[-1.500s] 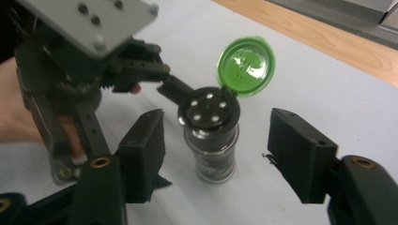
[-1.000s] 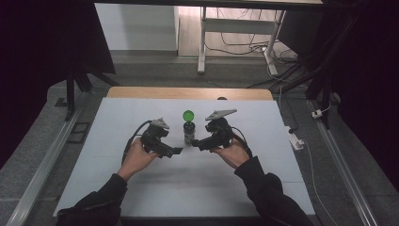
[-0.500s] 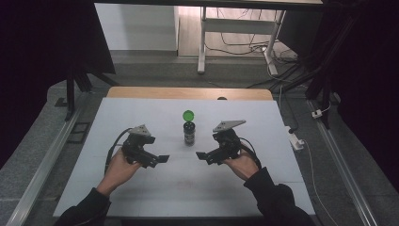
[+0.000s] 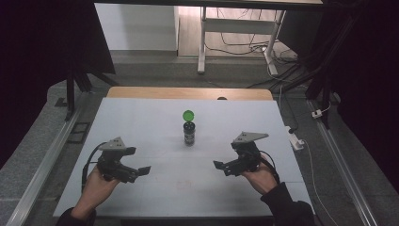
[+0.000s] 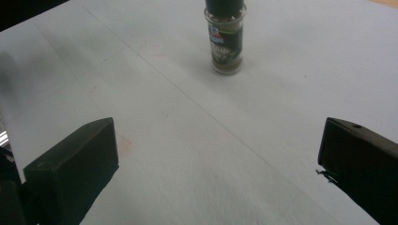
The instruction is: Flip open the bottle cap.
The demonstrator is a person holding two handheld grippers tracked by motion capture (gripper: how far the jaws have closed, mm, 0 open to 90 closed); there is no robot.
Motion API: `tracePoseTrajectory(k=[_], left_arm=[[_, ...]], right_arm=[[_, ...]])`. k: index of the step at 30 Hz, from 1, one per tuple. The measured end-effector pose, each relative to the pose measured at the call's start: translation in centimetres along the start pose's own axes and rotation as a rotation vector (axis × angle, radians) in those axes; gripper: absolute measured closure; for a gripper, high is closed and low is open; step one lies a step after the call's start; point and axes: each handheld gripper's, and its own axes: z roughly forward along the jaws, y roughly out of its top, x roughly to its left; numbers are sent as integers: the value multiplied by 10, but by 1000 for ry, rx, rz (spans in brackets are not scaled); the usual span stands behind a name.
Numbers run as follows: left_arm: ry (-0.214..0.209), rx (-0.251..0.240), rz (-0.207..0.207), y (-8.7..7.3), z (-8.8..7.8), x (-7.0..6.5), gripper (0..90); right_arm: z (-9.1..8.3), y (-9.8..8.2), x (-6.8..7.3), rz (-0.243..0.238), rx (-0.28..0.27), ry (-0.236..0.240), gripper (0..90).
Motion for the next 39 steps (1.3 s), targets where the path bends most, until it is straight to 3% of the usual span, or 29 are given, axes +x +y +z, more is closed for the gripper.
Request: tracePoseTrajectory(k=[7,23,30,39], left_arm=[[46,-40,-36,-22,-26,-3,0],[175,-29,-87,-61,-64,-4,0],[205,7,-113,-72,-70,-3,0],[212,39,-132,-75,-71,-4,0]], right_arm=[[-24,-20,-6,47,-23,-41,0],[-69,-69,-16,131,-4,-167,0],[-82,-86,-20,165,23,-203,0],[-90,-91,-20,191,31,-210,0]])
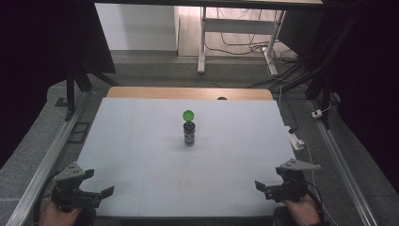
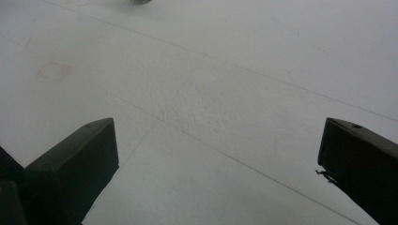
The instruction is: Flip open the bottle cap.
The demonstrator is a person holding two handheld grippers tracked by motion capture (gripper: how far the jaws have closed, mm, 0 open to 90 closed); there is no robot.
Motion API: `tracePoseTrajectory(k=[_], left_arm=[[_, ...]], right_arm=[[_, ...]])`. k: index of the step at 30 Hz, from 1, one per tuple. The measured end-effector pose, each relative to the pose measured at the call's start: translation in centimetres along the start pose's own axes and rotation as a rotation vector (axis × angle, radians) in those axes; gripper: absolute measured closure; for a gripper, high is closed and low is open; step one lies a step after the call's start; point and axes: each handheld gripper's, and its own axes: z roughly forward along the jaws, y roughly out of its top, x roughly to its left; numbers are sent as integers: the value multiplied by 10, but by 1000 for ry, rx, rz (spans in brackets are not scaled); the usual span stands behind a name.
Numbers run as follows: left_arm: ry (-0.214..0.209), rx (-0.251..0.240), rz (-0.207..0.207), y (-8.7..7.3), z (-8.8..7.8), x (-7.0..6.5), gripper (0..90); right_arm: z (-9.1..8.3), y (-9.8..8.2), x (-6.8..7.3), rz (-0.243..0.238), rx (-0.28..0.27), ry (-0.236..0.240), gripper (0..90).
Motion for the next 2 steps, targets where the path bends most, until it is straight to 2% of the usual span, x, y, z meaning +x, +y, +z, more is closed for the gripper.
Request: tracePoseTrajectory(k=[2], left_arm=[[-6,-1,-6,1,0,1,0]], right_arm=[[1,0,0,-7,2,-2,0]])
